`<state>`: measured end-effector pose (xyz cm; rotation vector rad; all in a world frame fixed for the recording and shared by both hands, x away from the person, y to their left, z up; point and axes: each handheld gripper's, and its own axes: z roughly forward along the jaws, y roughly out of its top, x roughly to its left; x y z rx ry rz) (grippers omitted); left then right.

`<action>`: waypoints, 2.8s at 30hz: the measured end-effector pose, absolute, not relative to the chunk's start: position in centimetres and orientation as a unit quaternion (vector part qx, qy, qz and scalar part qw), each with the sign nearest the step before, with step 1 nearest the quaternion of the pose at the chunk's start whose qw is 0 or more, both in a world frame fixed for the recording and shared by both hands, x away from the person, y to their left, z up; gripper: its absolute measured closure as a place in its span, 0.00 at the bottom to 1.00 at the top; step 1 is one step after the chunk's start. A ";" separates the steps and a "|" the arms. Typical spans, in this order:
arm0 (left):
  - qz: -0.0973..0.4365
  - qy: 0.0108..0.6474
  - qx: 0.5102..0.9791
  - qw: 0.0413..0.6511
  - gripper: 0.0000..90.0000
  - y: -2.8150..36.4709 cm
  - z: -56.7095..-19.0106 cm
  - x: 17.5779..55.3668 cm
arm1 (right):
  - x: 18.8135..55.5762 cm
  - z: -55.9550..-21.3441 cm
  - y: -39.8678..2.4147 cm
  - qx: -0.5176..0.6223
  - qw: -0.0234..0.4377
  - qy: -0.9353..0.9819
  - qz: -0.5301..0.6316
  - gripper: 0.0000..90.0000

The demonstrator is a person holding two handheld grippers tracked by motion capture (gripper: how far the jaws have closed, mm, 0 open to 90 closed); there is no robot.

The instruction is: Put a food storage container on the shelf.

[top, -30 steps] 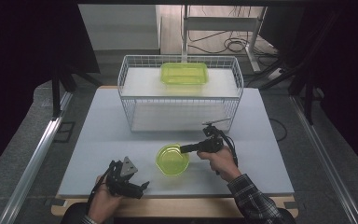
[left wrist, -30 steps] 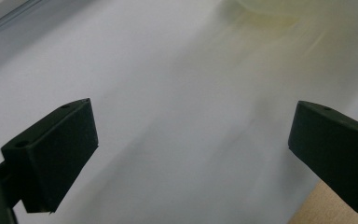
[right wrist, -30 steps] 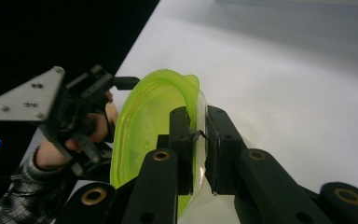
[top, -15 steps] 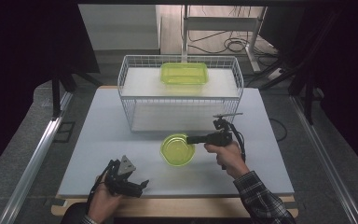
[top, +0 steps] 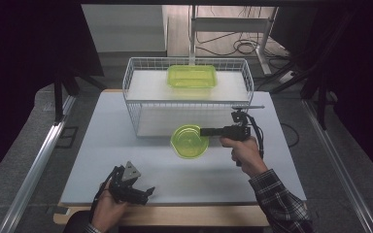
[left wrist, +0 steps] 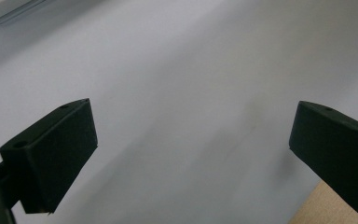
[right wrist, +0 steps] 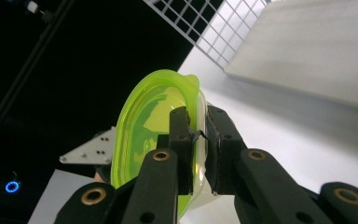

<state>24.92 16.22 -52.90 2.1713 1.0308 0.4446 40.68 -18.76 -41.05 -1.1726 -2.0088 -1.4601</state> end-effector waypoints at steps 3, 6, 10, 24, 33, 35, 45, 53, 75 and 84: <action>0.170 0.396 0.835 0.341 0.01 16.2 -52.9 24.9 | 40.9 -40.1 -19.0 -0.422 0.193 -0.711 -0.527 0.91; 0.170 0.396 0.835 0.342 0.01 16.2 -52.9 24.9 | 41.2 -39.3 -19.2 -0.424 0.190 -0.707 -0.534 0.91; 0.170 0.397 0.834 0.343 0.01 16.3 -52.9 25.0 | 41.4 -38.4 -19.4 -0.427 0.187 -0.702 -0.539 0.91; 0.165 0.398 0.834 0.345 0.01 16.3 -53.0 25.1 | 42.7 -34.2 -19.6 -0.434 0.163 -0.687 -0.560 0.91; 0.163 0.401 0.832 0.347 0.01 16.4 -52.9 25.1 | 43.4 -32.2 -19.6 -0.439 0.152 -0.676 -0.572 0.91; 0.162 0.403 0.830 0.349 0.01 16.5 -52.9 25.1 | 43.7 -31.4 -19.5 -0.439 0.147 -0.673 -0.577 0.91; 0.159 0.400 0.833 0.348 0.01 16.4 -52.9 25.1 | 45.1 -29.4 -19.1 -0.446 0.124 -0.665 -0.586 0.91; 0.159 0.399 0.834 0.346 0.00 16.3 -52.9 25.1 | 46.1 -28.1 -18.7 -0.453 0.106 -0.657 -0.593 0.91; 0.156 0.399 0.834 0.347 0.00 16.5 -52.9 25.1 | 50.0 -27.4 -16.2 -0.506 0.045 -0.634 -0.583 0.91; 0.155 0.399 0.834 0.347 0.01 16.5 -52.9 25.0 | 50.1 -27.3 -16.0 -0.519 0.007 -0.634 -0.573 0.88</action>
